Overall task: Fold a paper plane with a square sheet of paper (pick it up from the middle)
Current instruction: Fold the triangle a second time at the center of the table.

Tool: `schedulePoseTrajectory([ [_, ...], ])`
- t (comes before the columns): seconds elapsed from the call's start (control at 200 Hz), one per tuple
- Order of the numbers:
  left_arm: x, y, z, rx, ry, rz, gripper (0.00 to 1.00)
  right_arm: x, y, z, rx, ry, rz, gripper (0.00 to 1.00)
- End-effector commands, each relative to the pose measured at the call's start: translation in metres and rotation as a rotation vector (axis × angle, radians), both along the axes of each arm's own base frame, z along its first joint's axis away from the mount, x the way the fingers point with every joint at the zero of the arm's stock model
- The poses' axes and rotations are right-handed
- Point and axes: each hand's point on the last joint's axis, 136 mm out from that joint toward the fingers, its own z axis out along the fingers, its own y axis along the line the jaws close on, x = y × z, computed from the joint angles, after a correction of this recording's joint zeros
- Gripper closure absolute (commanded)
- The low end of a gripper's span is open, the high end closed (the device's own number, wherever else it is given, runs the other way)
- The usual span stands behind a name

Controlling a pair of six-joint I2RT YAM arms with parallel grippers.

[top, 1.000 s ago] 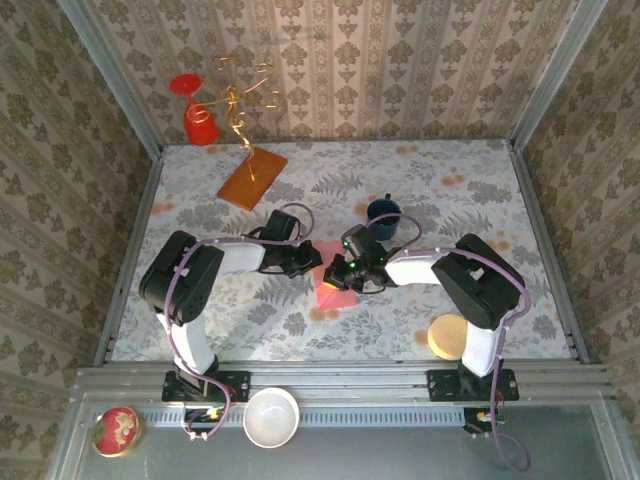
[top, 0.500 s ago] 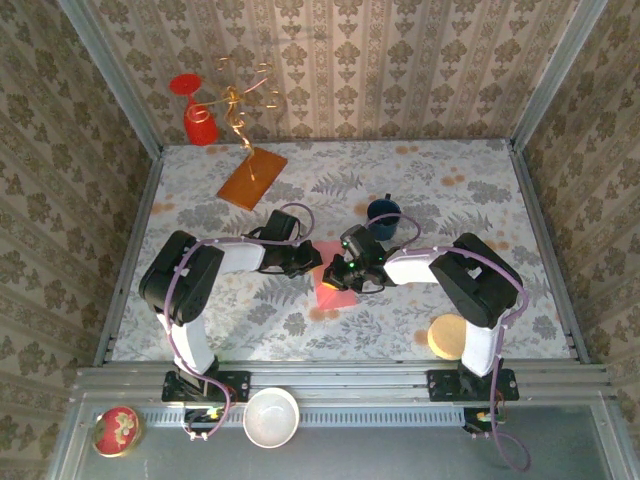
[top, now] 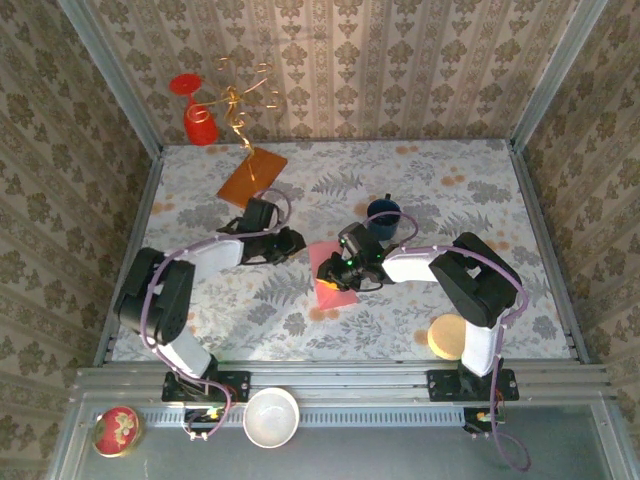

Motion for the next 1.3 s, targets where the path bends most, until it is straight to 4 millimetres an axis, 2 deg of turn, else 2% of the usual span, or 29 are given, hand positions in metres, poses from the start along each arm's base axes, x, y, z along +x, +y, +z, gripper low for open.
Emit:
schedulePoseTrajectory([
  [0.0,-0.007,0.017,0.001,0.049,0.000,0.015,0.74,-0.008,-0.006,-0.015,-0.049,0.047,0.003,0.69],
  [0.175,-0.018,0.016,0.004,0.058,-0.007,-0.008,0.71,-0.008,-0.006,-0.014,-0.043,0.039,0.002,0.63],
  [0.2,-0.026,0.007,0.004,0.060,-0.007,-0.042,0.71,-0.008,-0.006,-0.013,-0.040,0.036,0.002,0.62],
  [0.365,-0.039,-0.004,0.000,0.063,0.010,-0.072,0.72,-0.008,-0.008,-0.013,-0.043,0.035,-0.002,0.62],
  [0.555,-0.050,-0.016,-0.006,0.053,0.030,-0.105,0.83,-0.009,-0.013,-0.015,-0.061,0.038,-0.010,0.71],
  [0.825,-0.065,-0.041,-0.015,0.047,0.058,-0.184,1.00,-0.012,-0.018,-0.021,-0.087,0.067,-0.020,0.91],
  [1.035,-0.073,-0.054,-0.029,0.059,0.097,-0.230,1.00,-0.014,-0.020,-0.026,-0.090,0.085,-0.024,1.00],
  [1.295,-0.073,-0.045,-0.042,0.130,0.138,-0.216,1.00,-0.014,-0.021,-0.026,-0.084,0.086,-0.029,1.00],
])
